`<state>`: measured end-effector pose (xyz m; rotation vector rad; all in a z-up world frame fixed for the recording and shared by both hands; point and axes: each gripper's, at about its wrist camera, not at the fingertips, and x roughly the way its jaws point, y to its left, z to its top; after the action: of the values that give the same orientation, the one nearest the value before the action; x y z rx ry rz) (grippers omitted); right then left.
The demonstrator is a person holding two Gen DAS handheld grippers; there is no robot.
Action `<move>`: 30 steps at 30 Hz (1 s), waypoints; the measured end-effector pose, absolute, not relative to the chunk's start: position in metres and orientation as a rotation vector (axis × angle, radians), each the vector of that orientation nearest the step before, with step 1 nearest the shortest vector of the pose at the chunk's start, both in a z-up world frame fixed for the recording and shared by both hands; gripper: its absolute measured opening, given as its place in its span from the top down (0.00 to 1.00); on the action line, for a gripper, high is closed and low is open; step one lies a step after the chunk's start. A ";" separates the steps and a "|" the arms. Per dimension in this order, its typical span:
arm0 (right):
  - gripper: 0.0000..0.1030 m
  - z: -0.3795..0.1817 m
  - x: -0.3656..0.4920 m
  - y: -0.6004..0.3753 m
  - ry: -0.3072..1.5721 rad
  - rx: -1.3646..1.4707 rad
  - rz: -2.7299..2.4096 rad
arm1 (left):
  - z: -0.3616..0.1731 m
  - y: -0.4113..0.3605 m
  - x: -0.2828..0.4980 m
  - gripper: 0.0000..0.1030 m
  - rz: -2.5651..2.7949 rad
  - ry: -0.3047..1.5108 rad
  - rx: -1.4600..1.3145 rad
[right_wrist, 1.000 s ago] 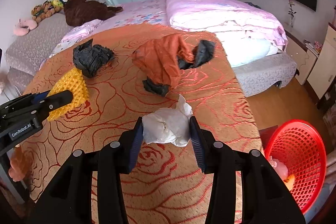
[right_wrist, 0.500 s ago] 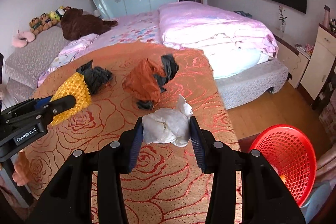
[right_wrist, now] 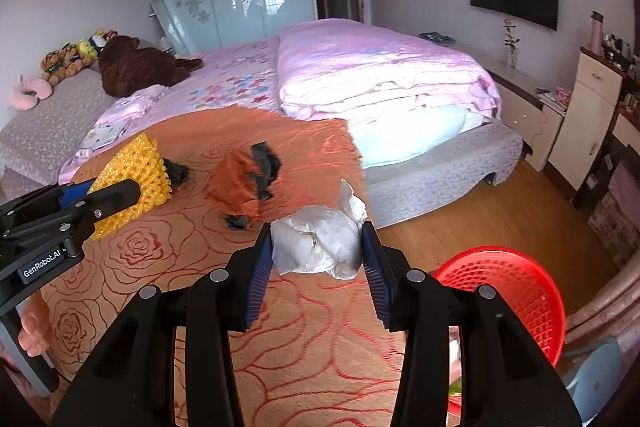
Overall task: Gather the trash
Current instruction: 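Carry the yellow foam net and white tissue over the red wastebasket with both tools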
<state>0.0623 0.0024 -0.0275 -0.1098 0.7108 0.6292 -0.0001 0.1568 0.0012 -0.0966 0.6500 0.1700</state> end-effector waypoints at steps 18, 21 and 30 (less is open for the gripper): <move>0.59 -0.012 0.076 -0.061 0.676 -0.069 0.500 | 0.018 0.102 0.033 0.72 0.063 0.632 -0.027; 0.59 -0.013 0.077 -0.073 0.678 -0.066 0.473 | 0.018 0.093 0.038 0.72 0.044 0.633 -0.022; 0.59 -0.023 0.082 -0.115 0.694 -0.053 0.383 | 0.020 0.057 0.054 0.72 -0.020 0.634 0.018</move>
<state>0.0822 -0.1149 -0.0231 -0.0528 0.6936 0.3833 0.0543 0.0566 0.0197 0.0177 0.6340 -0.0199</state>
